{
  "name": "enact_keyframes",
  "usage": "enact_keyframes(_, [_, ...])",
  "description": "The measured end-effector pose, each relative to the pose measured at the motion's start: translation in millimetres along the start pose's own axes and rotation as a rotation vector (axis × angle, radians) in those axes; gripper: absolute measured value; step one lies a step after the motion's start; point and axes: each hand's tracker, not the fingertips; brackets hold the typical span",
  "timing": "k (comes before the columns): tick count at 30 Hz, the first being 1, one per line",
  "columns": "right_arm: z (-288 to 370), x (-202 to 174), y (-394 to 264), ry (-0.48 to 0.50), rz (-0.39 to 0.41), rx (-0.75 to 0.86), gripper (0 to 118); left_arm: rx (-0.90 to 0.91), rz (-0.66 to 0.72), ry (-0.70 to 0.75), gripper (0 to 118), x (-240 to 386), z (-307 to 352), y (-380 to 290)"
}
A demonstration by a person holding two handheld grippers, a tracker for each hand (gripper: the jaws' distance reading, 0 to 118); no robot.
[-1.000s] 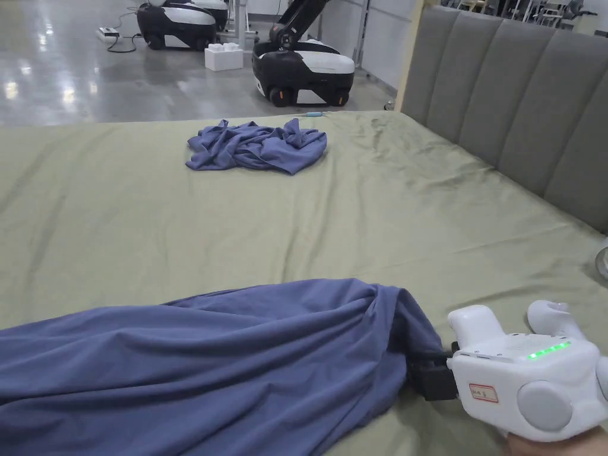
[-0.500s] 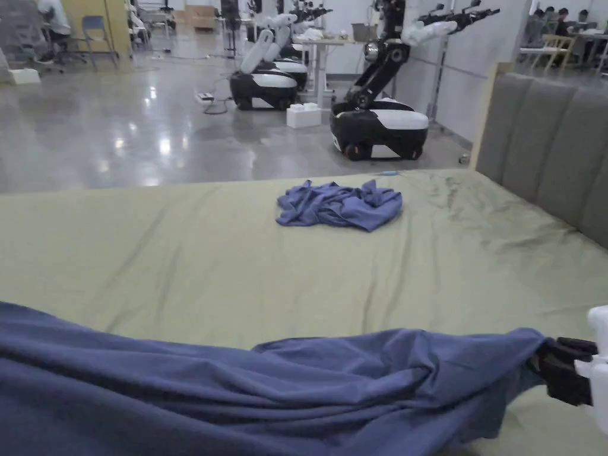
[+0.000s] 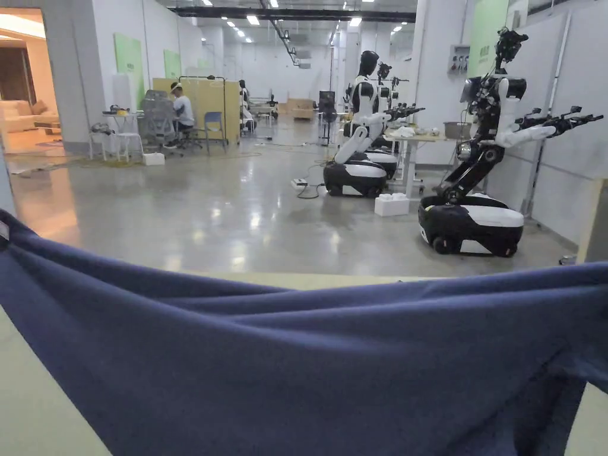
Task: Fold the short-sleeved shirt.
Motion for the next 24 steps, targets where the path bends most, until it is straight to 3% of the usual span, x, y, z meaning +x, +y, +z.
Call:
enact_keyframes(5, [-72,-23,68,-0.087,0.124,0.109,5,0.071,0.009,0.073,3,20,-71,50])
enact_keyframes(14, [-175,-31,129,-0.147,0.033,0.241,5,0.149,0.044,0.121,3,52,-172,86])
enact_keyframes(16, [-193,-24,119,-0.16,0.0,0.254,5,0.118,0.071,0.098,3,56,-188,74])
enact_keyframes(19, [-216,-16,86,-0.152,0.0,0.206,5,0.07,-0.031,0.103,3,65,-211,38])
enact_keyframes(24, [-235,-11,-13,-0.127,0.019,0.077,5,-0.033,-0.066,0.09,3,77,-231,-58])
